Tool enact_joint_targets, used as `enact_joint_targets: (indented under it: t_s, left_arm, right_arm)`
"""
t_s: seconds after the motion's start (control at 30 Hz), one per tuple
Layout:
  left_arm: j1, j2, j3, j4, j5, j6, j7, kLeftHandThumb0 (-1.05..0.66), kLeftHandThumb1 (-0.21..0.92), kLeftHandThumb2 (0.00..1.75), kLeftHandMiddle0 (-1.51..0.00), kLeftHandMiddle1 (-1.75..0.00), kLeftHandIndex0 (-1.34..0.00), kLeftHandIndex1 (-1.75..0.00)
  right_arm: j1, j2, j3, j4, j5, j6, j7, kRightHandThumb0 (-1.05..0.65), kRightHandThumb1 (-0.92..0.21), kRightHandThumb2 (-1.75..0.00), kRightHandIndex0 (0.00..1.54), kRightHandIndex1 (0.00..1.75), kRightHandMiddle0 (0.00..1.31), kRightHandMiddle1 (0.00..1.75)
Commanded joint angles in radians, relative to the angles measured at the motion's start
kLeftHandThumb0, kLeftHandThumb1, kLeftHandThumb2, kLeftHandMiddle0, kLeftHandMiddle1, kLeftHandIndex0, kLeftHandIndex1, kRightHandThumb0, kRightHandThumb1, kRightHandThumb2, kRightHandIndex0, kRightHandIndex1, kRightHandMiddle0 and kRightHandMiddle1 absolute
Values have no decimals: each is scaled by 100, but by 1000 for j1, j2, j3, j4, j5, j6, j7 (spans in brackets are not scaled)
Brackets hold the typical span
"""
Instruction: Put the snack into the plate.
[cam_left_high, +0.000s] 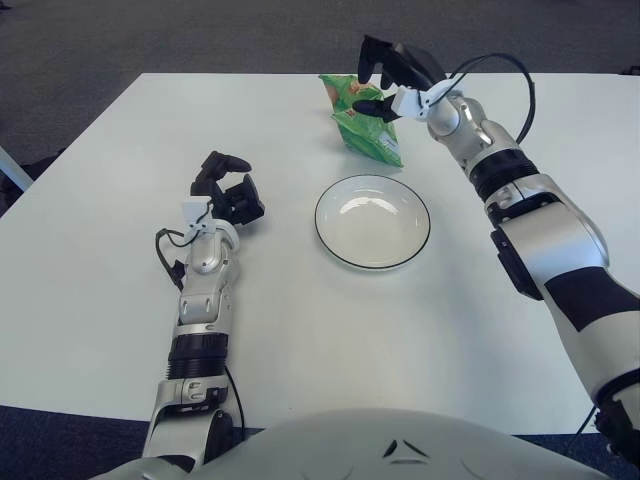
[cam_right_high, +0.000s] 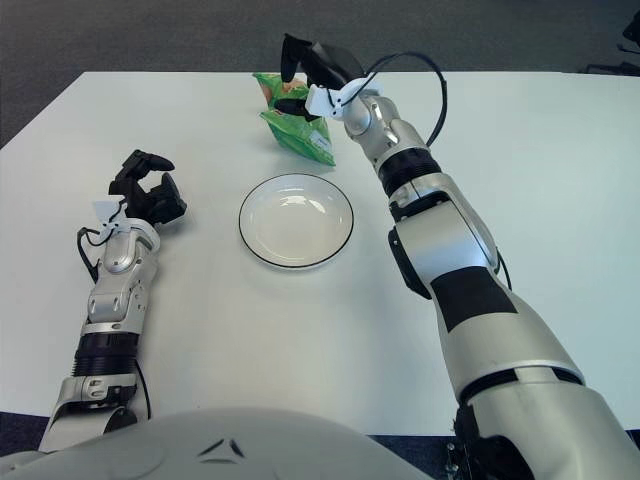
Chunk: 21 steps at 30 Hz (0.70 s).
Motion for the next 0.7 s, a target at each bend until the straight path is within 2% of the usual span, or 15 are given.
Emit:
enact_joint_targets:
  t_s: [0.0, 0.33, 0.67]
  left_arm:
    - [177, -63, -9, 19, -1, 12, 6, -48, 31, 132, -134, -175, -62, -175]
    - [201, -49, 11, 3, -34, -14, -37, -48, 32, 131, -134, -175, -61, -175]
    - [217, -46, 15, -16, -42, -4, -42, -47, 34, 129, -131, -175, -59, -175]
  right_arm:
    - [17, 28, 17, 54, -14, 5, 30, -75, -89, -66, 14, 97, 1, 132]
    - [8, 45, 51, 106, -24, 21, 116, -91, -92, -77, 1, 58, 0, 105]
    - [28, 53, 66, 128, -19, 37, 180, -94, -92, -83, 0, 48, 0, 95]
